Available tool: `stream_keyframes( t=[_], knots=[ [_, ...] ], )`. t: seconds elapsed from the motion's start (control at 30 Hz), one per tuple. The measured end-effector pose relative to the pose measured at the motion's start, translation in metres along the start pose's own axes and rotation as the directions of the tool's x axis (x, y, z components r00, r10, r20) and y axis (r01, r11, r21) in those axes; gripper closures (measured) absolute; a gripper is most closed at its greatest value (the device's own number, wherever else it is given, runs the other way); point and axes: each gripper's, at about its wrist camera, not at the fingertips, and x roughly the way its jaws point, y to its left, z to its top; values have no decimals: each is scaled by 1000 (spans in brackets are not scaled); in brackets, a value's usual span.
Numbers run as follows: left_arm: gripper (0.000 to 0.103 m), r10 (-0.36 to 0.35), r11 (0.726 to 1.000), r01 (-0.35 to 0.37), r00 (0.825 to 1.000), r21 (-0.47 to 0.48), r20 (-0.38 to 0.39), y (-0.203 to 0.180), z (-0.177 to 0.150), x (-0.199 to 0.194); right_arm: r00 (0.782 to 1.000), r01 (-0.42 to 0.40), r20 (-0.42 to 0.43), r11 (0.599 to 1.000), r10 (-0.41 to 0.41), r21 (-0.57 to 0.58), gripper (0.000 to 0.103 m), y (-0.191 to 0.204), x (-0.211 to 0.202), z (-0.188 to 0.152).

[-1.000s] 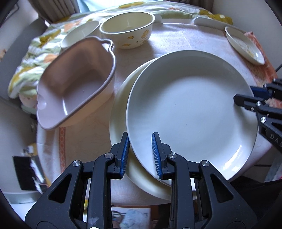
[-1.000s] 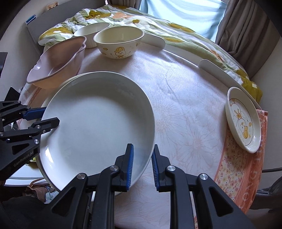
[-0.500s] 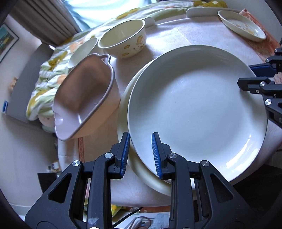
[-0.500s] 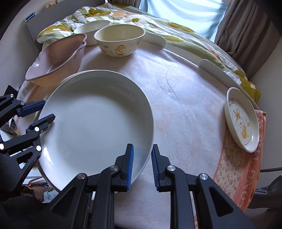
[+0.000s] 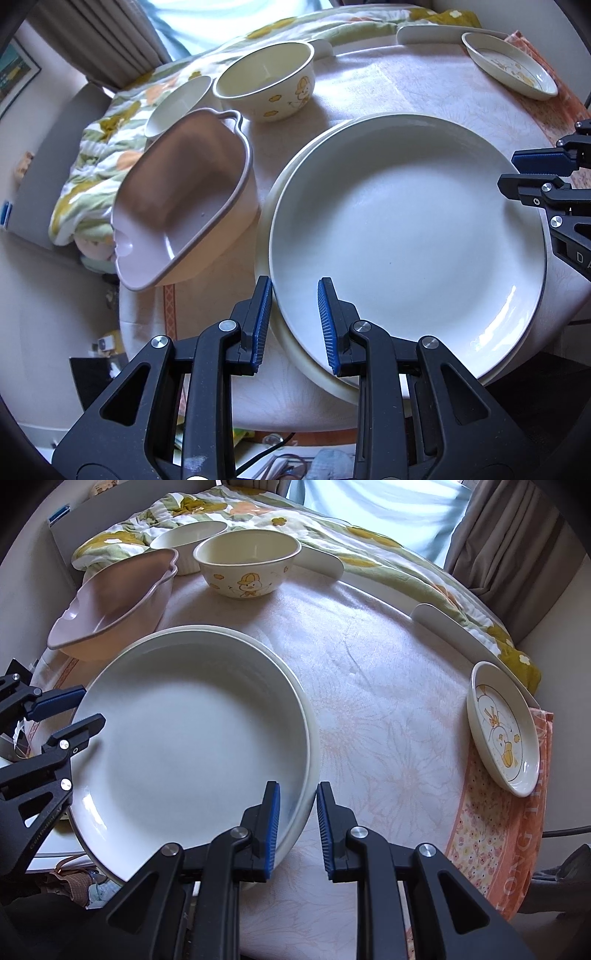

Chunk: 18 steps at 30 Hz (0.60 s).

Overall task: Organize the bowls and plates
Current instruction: 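Open both grippers and withdraw from the stacked plates, then reach both grippers to the small duck-print plate rim and close them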

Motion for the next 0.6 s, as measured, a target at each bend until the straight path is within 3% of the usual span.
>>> stream_keyframes(
  t=[0.17, 0.23, 0.3, 0.33, 0.37, 0.4, 0.43, 0.47, 0.5, 0.6],
  knots=[
    [80, -75, 995, 76, 997, -59, 12, 15, 5, -9, 1000, -7, 12, 999, 6, 41, 84, -4, -8, 2],
    [80, -117, 989, 121, 992, -82, 55, 23, 11, -22, 999, -20, 39, 997, 17, 80, 85, -12, -17, 5],
    [80, -190, 975, 202, 974, -92, 121, 30, 18, -38, 995, -69, 79, 988, 58, 141, 85, -23, -29, 8],
    [77, -213, 970, 227, 966, -91, 144, 32, 23, -45, 993, -85, 90, 983, 71, 163, 84, -27, -32, 9],
    [64, -228, 966, 244, 960, -87, 163, 33, 27, -51, 992, -92, 108, 976, 72, 199, 84, -34, -38, 9],
    [49, -237, 963, 256, 954, -82, 183, 34, 31, -57, 990, -88, 132, 967, 57, 238, 77, -41, -44, 7],
    [10, -245, 961, 266, 947, -77, 208, 35, 35, -62, 987, -87, 152, 959, 47, 268, 54, -46, -48, 6],
    [0, -251, 959, 276, 936, -71, 246, 36, 38, -70, 982, -94, 184, 945, 36, 314, 37, -55, -56, 2],
    [0, -260, 956, 288, 921, -59, 290, 36, 40, -79, 978, -99, 207, 933, 28, 345, 4, -62, -62, -3],
    [0, -287, 954, 299, 912, 3, 294, 28, 61, -85, 966, -77, 254, 893, -42, 444, 0, -85, -83, -22]
  ],
)
